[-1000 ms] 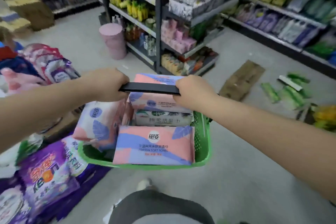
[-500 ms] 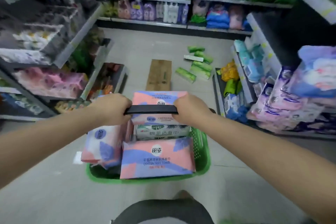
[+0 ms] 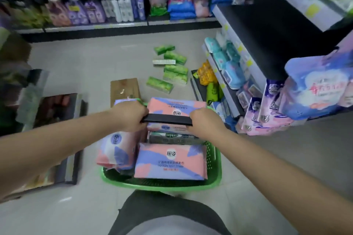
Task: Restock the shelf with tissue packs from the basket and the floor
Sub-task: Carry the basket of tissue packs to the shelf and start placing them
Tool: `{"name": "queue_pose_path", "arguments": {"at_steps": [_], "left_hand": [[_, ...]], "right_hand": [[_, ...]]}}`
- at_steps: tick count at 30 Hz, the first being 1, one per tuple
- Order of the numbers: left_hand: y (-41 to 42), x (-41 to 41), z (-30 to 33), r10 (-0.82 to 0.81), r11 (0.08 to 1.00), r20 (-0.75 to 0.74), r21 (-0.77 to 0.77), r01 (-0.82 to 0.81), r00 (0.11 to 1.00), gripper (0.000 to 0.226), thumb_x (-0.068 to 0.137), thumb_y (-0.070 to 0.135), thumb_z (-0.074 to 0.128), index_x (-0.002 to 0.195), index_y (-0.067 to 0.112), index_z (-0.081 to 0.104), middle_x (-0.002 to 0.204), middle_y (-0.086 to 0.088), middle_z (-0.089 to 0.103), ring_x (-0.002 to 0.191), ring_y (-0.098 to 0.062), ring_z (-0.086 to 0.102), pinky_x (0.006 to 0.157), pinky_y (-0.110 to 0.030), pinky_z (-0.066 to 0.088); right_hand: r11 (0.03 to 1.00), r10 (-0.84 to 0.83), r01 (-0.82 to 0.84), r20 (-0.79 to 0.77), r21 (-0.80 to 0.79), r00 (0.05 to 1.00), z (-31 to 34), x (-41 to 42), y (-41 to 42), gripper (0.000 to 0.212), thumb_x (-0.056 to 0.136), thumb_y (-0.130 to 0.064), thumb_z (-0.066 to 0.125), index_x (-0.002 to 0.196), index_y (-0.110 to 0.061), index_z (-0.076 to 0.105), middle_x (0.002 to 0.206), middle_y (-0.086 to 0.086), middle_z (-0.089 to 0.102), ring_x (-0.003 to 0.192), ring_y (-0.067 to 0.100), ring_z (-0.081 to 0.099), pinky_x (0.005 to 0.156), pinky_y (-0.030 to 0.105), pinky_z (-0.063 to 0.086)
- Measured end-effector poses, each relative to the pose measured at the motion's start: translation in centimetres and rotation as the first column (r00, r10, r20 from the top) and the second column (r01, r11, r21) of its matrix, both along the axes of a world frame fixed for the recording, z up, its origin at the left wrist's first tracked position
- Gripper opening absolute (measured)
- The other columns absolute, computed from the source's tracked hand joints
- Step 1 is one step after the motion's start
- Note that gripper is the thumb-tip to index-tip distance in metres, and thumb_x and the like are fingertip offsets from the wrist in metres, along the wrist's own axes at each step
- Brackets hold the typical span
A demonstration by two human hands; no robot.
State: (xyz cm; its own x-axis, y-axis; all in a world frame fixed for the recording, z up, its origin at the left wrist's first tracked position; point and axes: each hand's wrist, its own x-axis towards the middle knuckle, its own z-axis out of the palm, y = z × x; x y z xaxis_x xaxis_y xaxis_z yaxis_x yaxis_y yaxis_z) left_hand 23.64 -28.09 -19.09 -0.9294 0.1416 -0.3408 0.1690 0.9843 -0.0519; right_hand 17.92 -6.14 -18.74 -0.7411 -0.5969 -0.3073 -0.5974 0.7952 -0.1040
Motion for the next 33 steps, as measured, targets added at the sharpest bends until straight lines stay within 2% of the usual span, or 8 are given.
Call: {"name": "queue_pose_path", "arguments": {"at_steps": [6,11,16,19,21,24,26,33], "left_hand": [[-0.8,-11.6,-0.6,-0.233,0.972,0.054,0.017,0.233,0.971,0.023,0.083,0.029,0.047,0.087,0.010,0.060,0.092,-0.011,0.066,0.088,-0.029,0.061,0.064,-0.029,0.038],[-1.3,-21.1,-1.7,-0.457,0.890,0.068,0.047,0.454,0.887,0.028,0.085,0.031,0.047,0.090,0.008,0.061,0.092,-0.012,0.067,0.087,-0.031,0.061,0.071,-0.034,0.049],[0.3,-28.9,-3.9,-0.624,0.779,0.107,0.017,0.626,0.774,0.029,0.087,0.032,0.047,0.091,0.008,0.061,0.091,-0.012,0.066,0.084,-0.030,0.061,0.063,-0.031,0.044],[1.6,-32.7,-5.4,-0.668,0.735,0.161,-0.011,0.678,0.727,0.030,0.089,0.033,0.046,0.096,0.009,0.061,0.092,-0.011,0.066,0.084,-0.030,0.062,0.059,-0.030,0.038],[2.3,-35.1,-6.7,-0.685,0.714,0.192,-0.013,0.700,0.702,0.027,0.087,0.031,0.048,0.097,0.010,0.062,0.093,-0.011,0.067,0.084,-0.030,0.063,0.062,-0.032,0.043],[3.1,-38.7,-8.3,-0.705,0.689,0.235,0.004,0.725,0.669,0.026,0.086,0.029,0.049,0.097,0.010,0.063,0.094,-0.012,0.067,0.086,-0.031,0.063,0.068,-0.034,0.048],[3.8,-40.7,-9.2,-0.702,0.686,0.273,0.009,0.728,0.658,0.026,0.086,0.028,0.049,0.095,0.009,0.063,0.096,-0.013,0.066,0.088,-0.032,0.062,0.071,-0.036,0.050],[4.7,-45.7,-11.6,-0.670,0.693,0.369,0.001,0.721,0.644,0.030,0.088,0.030,0.047,0.099,0.007,0.062,0.098,-0.014,0.065,0.090,-0.032,0.061,0.065,-0.032,0.043]], "right_hand": [[0.972,-0.231,0.230,0.004,0.038,0.973,-1.2,-7.0,-0.3,0.023,0.086,-0.030,0.053,0.095,-0.010,0.060,0.100,0.009,0.063,0.094,0.030,0.059,0.066,0.030,0.040],[0.888,-0.458,0.456,0.042,0.055,0.888,-2.2,-11.0,-1.0,0.021,0.087,-0.030,0.053,0.093,-0.011,0.060,0.096,0.009,0.063,0.088,0.030,0.060,0.068,0.030,0.045],[0.792,-0.611,0.608,0.090,0.055,0.787,-5.1,-14.5,-0.9,0.015,0.088,-0.029,0.051,0.082,-0.015,0.054,0.080,0.007,0.057,0.085,0.028,0.060,0.067,0.029,0.044],[0.717,-0.696,0.695,0.130,0.061,0.707,-7.6,-16.6,-0.6,0.033,0.088,-0.029,0.049,0.060,-0.019,0.035,0.060,-0.004,0.034,0.081,0.027,0.058,0.063,0.028,0.040],[0.680,-0.730,0.730,0.159,0.068,0.665,-8.9,-18.1,-0.5,0.040,0.088,-0.030,0.049,0.057,-0.023,0.026,0.058,-0.005,0.032,0.076,0.027,0.054,0.063,0.027,0.040],[0.652,-0.752,0.754,0.198,0.081,0.629,-10.6,-20.7,0.1,0.028,0.088,-0.030,0.049,0.063,-0.018,0.043,0.074,0.004,0.058,0.085,0.029,0.061,0.064,0.027,0.039],[0.649,-0.753,0.756,0.219,0.089,0.620,-11.5,-22.5,0.4,0.022,0.089,-0.030,0.048,0.084,-0.011,0.059,0.092,0.010,0.065,0.091,0.030,0.063,0.064,0.027,0.038],[0.667,-0.735,0.731,0.291,0.143,0.613,-14.0,-28.0,1.0,0.026,0.091,-0.032,0.047,0.096,-0.008,0.057,0.103,0.012,0.064,0.098,0.029,0.061,0.066,0.027,0.038]]}}
